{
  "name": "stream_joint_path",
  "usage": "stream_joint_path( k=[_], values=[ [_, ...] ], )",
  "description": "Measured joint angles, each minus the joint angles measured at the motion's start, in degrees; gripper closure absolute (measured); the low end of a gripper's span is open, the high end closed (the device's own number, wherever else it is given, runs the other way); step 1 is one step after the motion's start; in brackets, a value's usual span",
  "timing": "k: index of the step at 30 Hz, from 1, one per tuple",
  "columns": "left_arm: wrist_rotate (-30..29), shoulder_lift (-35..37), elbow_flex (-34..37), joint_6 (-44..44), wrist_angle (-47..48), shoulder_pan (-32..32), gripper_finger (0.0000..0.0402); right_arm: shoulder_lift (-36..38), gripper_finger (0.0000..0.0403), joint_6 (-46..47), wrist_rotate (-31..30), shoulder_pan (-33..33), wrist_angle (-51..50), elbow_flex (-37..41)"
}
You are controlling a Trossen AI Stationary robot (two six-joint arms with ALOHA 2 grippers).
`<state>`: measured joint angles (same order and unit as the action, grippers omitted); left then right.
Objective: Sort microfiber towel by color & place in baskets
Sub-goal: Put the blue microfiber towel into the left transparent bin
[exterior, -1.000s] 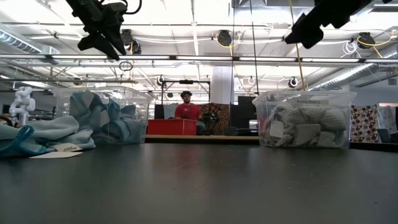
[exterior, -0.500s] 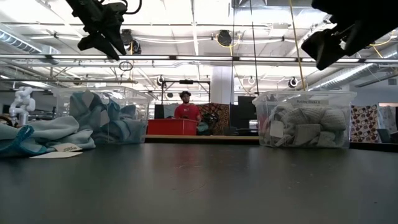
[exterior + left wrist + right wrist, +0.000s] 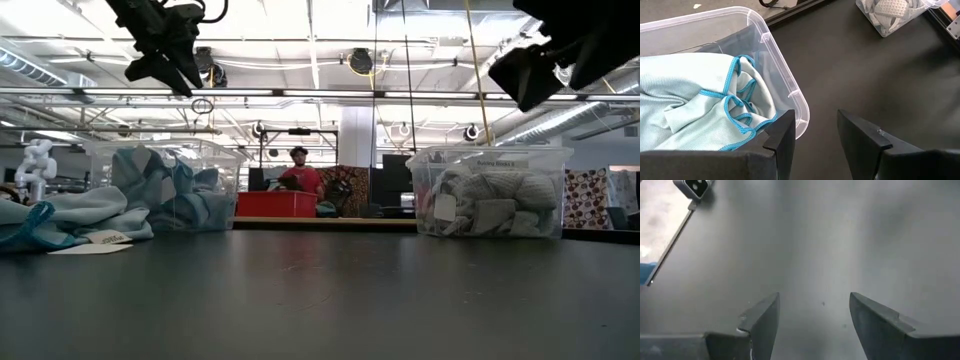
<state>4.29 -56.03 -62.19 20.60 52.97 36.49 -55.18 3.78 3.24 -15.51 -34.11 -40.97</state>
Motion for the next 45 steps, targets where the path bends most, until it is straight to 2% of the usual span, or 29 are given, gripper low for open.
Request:
stream_joint_path(
  k=[9, 17, 26, 31, 34, 37, 45],
  values=[
    [0.0, 0.0, 0.0, 0.0, 0.0, 0.0, 0.0249, 0.0, 0.0172, 0.0, -0.1, 0.0, 3.5, 0.0],
    [0.0, 0.0, 0.0, 0.0, 0.0, 0.0, 0.0249, -0.1, 0.0172, 3.2, -0.2, 0.0, 12.7, 0.0],
    [0.0, 0.0, 0.0, 0.0, 0.0, 0.0, 0.0249, -5.6, 0.0172, 19.1, -0.2, 0.0, 32.6, 0.0],
    [0.0, 0.0, 0.0, 0.0, 0.0, 0.0, 0.0249, -10.5, 0.0172, 30.7, -0.1, 0.0, 39.3, 0.0],
    [0.0, 0.0, 0.0, 0.0, 0.0, 0.0, 0.0249, -13.2, 0.0172, 37.0, 2.3, 0.0, 42.1, 0.0],
    [0.0, 0.0, 0.0, 0.0, 0.0, 0.0, 0.0249, -15.7, 0.0172, 40.0, 6.1, -0.3, 46.4, 0.0],
    [0.0, 0.0, 0.0, 0.0, 0.0, 0.0, 0.0249, -20.3, 0.0172, 41.9, 7.7, -0.7, 58.2, 0.0]
  ],
)
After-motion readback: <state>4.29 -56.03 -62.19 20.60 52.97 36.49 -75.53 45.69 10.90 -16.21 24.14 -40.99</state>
